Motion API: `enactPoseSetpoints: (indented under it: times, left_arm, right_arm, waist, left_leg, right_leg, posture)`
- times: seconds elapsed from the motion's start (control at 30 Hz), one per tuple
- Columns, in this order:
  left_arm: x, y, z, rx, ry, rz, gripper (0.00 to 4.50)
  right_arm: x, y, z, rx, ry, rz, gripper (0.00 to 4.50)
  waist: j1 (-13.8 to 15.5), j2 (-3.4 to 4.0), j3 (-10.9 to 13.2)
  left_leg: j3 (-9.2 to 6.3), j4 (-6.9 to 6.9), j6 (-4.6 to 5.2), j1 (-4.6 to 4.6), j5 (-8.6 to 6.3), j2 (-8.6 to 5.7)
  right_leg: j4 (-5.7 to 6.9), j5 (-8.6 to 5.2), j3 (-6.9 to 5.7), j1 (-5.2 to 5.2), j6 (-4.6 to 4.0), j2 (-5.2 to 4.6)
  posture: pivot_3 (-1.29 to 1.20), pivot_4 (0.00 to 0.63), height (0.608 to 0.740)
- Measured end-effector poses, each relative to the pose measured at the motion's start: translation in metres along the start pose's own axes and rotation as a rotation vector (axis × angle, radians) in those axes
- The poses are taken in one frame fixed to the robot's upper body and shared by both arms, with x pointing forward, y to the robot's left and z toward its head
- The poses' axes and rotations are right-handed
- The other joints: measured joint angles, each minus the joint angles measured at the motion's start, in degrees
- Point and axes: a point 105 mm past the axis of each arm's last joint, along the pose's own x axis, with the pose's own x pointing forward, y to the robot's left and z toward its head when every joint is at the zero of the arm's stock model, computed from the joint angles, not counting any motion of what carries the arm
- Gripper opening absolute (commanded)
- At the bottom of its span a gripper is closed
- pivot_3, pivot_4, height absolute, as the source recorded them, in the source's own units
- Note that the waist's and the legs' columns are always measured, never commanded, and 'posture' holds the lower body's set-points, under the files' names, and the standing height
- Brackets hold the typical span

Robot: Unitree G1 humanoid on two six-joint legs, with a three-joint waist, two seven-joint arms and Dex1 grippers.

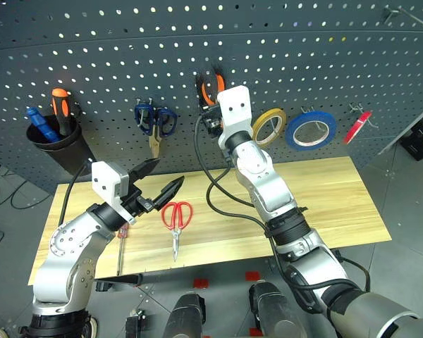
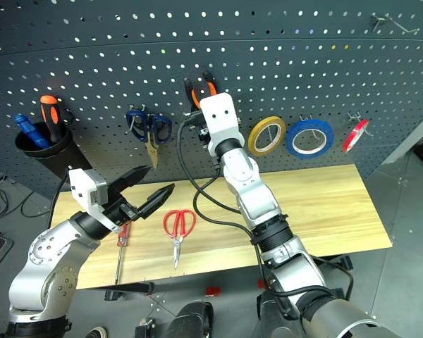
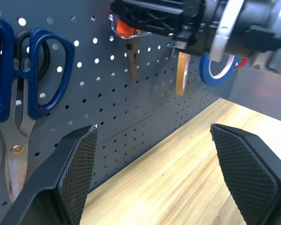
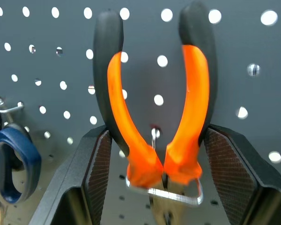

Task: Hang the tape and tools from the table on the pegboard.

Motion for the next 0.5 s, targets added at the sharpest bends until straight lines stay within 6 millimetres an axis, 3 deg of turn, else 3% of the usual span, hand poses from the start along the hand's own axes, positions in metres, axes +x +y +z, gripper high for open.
enactPoseSetpoints:
  times: [0.03,0.1,0.2,0.3,0.5]
  left_arm:
    - [0.000,0.001,-0.002,-0.007,0.006,0.007,4.07]
    - [-0.002,0.002,-0.006,-0.015,0.021,0.022,4.07]
    - [-0.002,0.006,-0.012,-0.036,0.042,0.065,4.07]
    - [-0.006,0.011,-0.025,-0.084,0.092,0.126,4.07]
    - [-0.023,0.013,-0.061,-0.185,0.251,0.246,4.22]
  right_arm:
    - [-0.001,0.000,-0.001,0.011,0.013,0.001,2.76]
    - [-0.003,-0.001,-0.002,0.024,0.026,0.004,3.49]
    - [-0.018,0.003,-0.037,0.074,0.168,0.032,4.41]
    - [-0.040,0.013,-0.069,0.142,0.318,0.093,4.46]
    - [-0.075,0.026,-0.052,0.138,0.344,0.293,4.49]
  waist:
    - [0.0,0.00,0.0]
    - [0.0,0.00,0.0]
    - [0.2,0.00,0.0]
    - [0.2,0.01,0.0]
    - [0.3,0.00,0.0]
  left_leg:
    - [0.00,0.00,0.02,0.04,-0.01,0.00]
    - [-0.01,-0.01,0.09,0.12,-0.05,0.01]
    - [-0.05,-0.01,0.13,0.10,-0.07,-0.01]
    - [-0.02,0.01,0.10,-0.05,-0.06,-0.04]
    - [-0.17,0.01,0.12,-0.23,-0.07,-0.03]
  right_leg:
    - [0.03,0.00,0.01,0.02,0.00,0.00]
    - [0.05,0.00,0.01,0.08,0.00,0.01]
    - [-0.02,0.00,-0.04,0.15,0.00,0.00]
    - [-0.07,0.00,-0.01,0.05,0.00,-0.06]
    - [-0.07,0.00,-0.11,-0.07,0.00,-0.06]
  posture:
    - [0.03,0.241,0.740]
    - [0.03,0.241,0.740]
    - [0.02,0.238,0.740]
    - [0.02,0.238,0.740]
    - [0.00,0.240,0.740]
